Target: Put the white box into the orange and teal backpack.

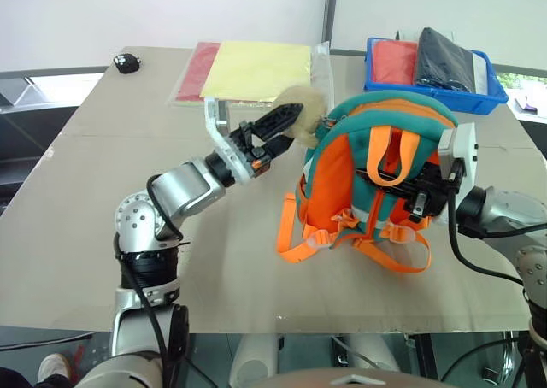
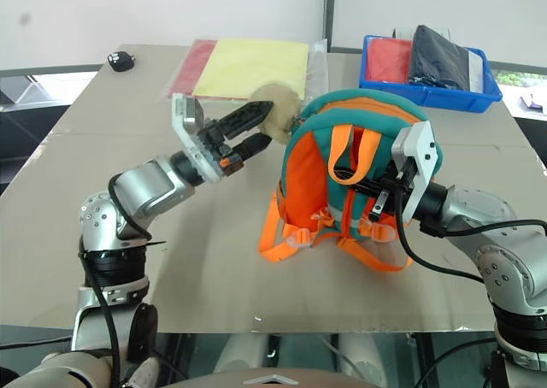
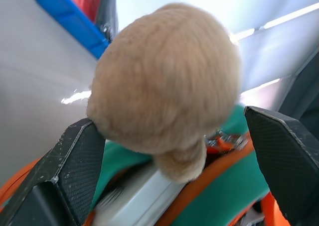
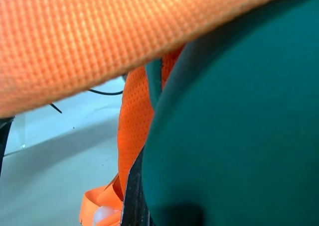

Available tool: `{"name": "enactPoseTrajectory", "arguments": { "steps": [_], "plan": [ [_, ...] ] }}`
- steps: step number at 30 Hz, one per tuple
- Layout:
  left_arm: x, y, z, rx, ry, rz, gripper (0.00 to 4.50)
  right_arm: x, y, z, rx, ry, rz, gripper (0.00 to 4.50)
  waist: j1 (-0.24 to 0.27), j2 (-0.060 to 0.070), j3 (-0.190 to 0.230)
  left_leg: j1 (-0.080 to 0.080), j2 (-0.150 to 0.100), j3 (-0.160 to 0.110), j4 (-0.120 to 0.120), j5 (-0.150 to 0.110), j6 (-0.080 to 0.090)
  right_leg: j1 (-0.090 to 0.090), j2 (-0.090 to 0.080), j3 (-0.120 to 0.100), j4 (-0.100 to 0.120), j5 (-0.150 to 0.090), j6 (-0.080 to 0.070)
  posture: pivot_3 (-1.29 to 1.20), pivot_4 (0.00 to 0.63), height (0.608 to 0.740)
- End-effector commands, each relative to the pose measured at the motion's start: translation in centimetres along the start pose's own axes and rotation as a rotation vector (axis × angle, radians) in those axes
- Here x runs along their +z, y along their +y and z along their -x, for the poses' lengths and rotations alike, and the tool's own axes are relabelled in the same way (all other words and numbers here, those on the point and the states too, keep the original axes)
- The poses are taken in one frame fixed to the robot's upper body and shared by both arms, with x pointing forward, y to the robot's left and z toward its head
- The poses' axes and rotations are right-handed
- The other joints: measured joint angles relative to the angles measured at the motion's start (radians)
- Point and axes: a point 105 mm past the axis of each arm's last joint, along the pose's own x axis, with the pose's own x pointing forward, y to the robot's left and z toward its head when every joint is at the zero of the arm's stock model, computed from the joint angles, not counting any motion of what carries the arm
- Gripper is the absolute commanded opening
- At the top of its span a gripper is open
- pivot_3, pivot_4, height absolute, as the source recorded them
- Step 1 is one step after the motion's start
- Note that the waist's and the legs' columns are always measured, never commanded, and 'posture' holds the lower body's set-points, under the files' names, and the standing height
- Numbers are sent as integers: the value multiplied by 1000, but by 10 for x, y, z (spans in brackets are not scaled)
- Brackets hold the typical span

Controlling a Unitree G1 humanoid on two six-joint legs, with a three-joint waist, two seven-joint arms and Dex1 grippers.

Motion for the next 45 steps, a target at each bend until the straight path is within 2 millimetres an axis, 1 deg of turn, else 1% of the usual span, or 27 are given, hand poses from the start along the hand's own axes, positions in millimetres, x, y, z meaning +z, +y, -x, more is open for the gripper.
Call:
{"name": "enactPoseTrajectory", "arguments": {
  "steps": [1,3,4,5,7,8,9,14,15,18,19,23,26,27,28,29,30,31,35,38,42,44,45],
  "plan": [
    [1,-4,-5,-24,-29,48,3701,12,4,2,4,-25,46,0,0,0,0,0,0,0,0,0,0,0,0,0,0,0,0,0,150,740],
    [-1,-5,-7,-31,-27,54,2708,11,4,3,-1,-24,44,0,0,0,0,0,0,0,0,0,0,0,0,0,0,0,0,0,150,740],
    [-1,-6,-8,-33,-34,60,2502,10,3,4,-5,-24,41,0,0,0,0,0,0,0,0,0,0,0,0,0,0,0,0,0,150,740],
    [0,-5,-9,-30,-44,63,1768,9,3,5,-7,-23,38,0,0,0,0,0,0,0,0,0,0,0,0,0,0,0,0,0,150,740],
    [3,-3,-9,-24,-62,68,790,7,3,7,-12,-20,32,0,0,0,0,0,0,0,0,0,0,0,0,0,0,0,0,0,150,740],
    [5,-1,-9,-20,-71,73,476,6,3,8,-13,-20,31,0,0,0,0,0,0,0,0,0,0,0,0,0,0,0,0,0,150,740],
    [6,1,-9,-16,-79,79,34,5,3,9,-15,-20,28,0,0,0,0,0,0,0,0,0,0,0,0,0,0,0,0,0,150,740],
    [9,2,-8,-22,-93,84,34,1,2,14,-26,-14,22,0,0,0,0,0,0,0,0,0,0,0,0,0,0,0,0,0,150,740],
    [13,-2,-8,-48,-118,70,34,1,1,14,-34,-16,23,0,0,0,0,0,0,0,0,0,0,0,0,0,0,0,0,0,150,740],
    [36,-30,-3,-199,-228,-87,34,9,-14,11,-128,-87,28,0,0,0,0,0,0,0,0,0,0,0,1,0,0,-1,-2,0,150,740],
    [40,-35,-2,-223,-246,-127,34,12,-18,10,-149,-106,31,0,0,0,0,0,0,0,0,0,0,0,1,0,0,-1,-2,0,150,740],
    [70,-65,2,-335,-372,-256,34,41,-48,6,-298,-259,34,0,-2,-1,1,0,0,1,0,0,0,0,1,1,0,-1,-3,0,150,740],
    [86,-91,4,-418,-420,-369,34,63,-63,4,-355,-368,22,0,-2,-1,2,-1,0,1,0,0,0,0,1,1,-1,-1,-2,0,150,740],
    [90,-98,5,-438,-431,-392,34,69,-68,4,-373,-398,17,0,-2,-1,2,-2,0,0,-1,0,0,-2,2,0,-1,0,1,0,150,740],
    [98,-112,10,-480,-463,-419,34,81,-77,5,-406,-449,-3,0,-2,-1,2,-5,0,0,-1,0,0,-5,2,0,-1,1,1,0,150,740],
    [105,-121,15,-502,-491,-442,34,91,-86,6,-443,-502,-21,0,-3,-1,2,-7,0,0,-1,0,0,-7,2,0,-1,1,2,0,150,740],
    [110,-125,20,-503,-509,-459,34,100,-93,8,-470,-552,-52,0,-7,-1,2,-12,0,0,0,0,0,-12,2,0,0,1,2,0,150,740],
    [112,-122,24,-479,-513,-480,34,106,-99,9,-493,-586,-73,0,-11,0,2,-16,0,1,0,0,0,-16,2,1,1,1,2,0,150,740],
    [118,-90,35,-328,-529,-489,34,113,-115,11,-580,-639,-117,0,-17,0,2,-16,1,0,-5,3,-4,-17,1,0,0,1,2,0,150,740],
    [113,-43,53,-130,-531,-479,34,114,-130,18,-691,-676,-148,0,-20,0,2,-17,1,1,-7,3,-5,-17,-1,-1,-2,1,2,0,150,740],
    [107,-1,71,41,-564,-459,34,111,-139,21,-754,-688,-165,0,-20,0,4,-19,0,3,-8,3,-5,-17,-2,-1,-3,1,2,0,150,740],
    [105,26,84,154,-597,-438,34,109,-143,24,-784,-707,-196,0,-22,0,4,-19,0,3,-8,3,-5,-19,-2,-1,-1,1,2,0,150,740],
    [104,36,89,196,-609,-432,34,109,-145,25,-793,-713,-204,0,-24,0,4,-18,0,4,-8,2,-4,-19,-2,0,-1,1,2,0,150,740]
  ]
}}
